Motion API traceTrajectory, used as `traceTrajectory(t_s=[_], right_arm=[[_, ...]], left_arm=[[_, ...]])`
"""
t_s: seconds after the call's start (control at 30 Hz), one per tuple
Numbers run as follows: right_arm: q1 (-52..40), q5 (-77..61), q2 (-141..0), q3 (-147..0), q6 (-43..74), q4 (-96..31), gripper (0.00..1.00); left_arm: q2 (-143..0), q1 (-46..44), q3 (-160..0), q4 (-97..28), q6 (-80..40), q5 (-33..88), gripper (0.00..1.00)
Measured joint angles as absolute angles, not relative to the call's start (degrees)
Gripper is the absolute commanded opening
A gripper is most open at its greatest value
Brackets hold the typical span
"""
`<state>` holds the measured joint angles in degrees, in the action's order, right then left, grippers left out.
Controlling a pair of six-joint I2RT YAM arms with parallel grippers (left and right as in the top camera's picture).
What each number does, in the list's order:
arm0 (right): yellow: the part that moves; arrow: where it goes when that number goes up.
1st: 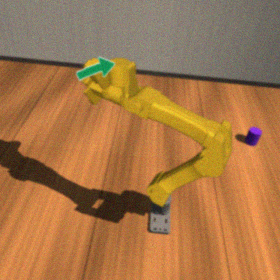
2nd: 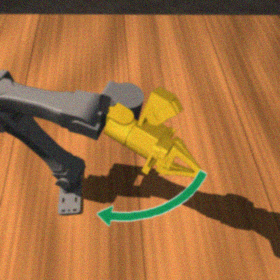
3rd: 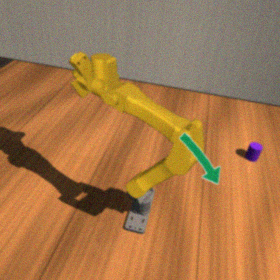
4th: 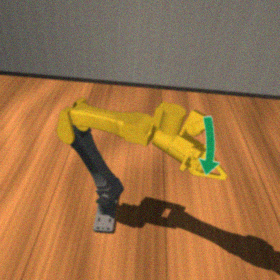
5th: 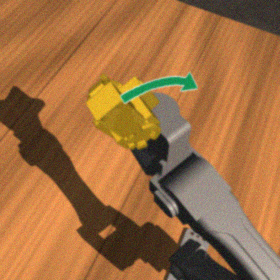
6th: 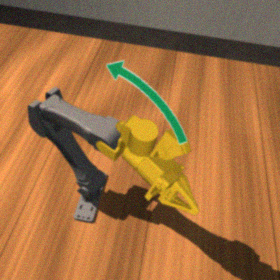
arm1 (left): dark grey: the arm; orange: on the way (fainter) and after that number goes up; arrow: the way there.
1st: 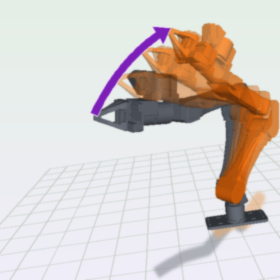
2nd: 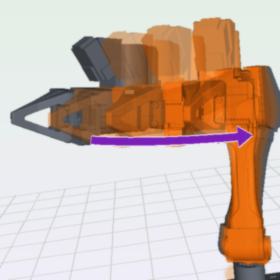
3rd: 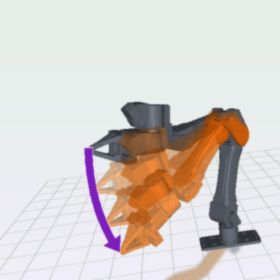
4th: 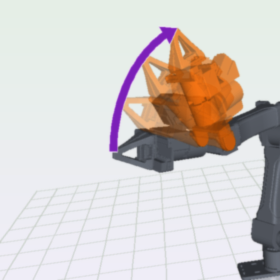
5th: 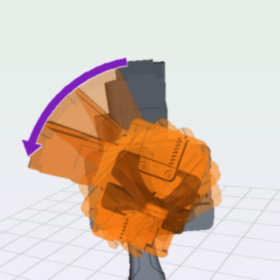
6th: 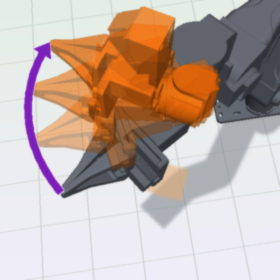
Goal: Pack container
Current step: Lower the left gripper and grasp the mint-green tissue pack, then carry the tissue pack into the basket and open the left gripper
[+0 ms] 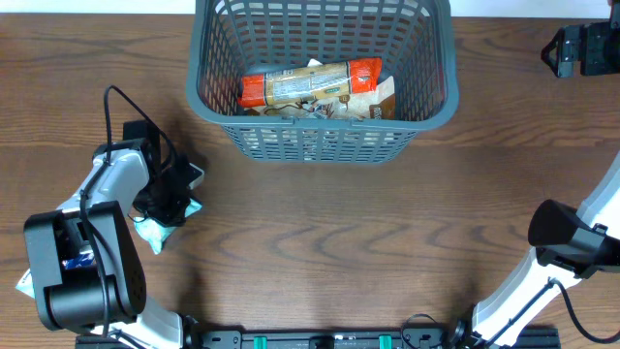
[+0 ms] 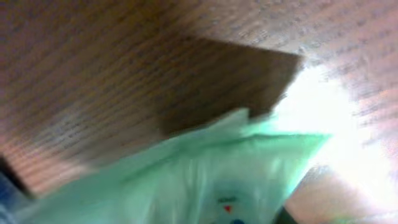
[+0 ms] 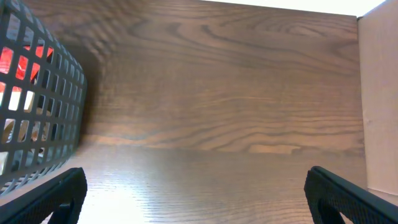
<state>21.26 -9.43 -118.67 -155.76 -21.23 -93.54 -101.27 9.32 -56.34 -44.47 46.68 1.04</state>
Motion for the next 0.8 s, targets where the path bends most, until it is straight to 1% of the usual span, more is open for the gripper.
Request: traceTrajectory(t_s=[0.17,0.33,0.53,0.8], right_arm=[[21.26,-9.43,-118.67,-155.76,-21.23,-93.56,0.99],[21.26,-9.43,-118.67,-155.76,-21.37,-93.58,0.99],[21.26,-9.43,-118.67,-155.76,-21.39,-93.58,0.99],[21.26,-9.43,-118.67,-155.76,-21.39,-93.56,0.99]], left_arm=[[-101.19,9.32,-57.19,-44.51,43.44,1.04,0.06],[-100.82,9.3,-61.49,-45.63,37.43,1.06,0.06],[-96.33,8.73,-70.61,-50.87,30.0,1.08,0.06],[-88.62,8.34,-86.17,-51.72,16.05,1.15,0.06]])
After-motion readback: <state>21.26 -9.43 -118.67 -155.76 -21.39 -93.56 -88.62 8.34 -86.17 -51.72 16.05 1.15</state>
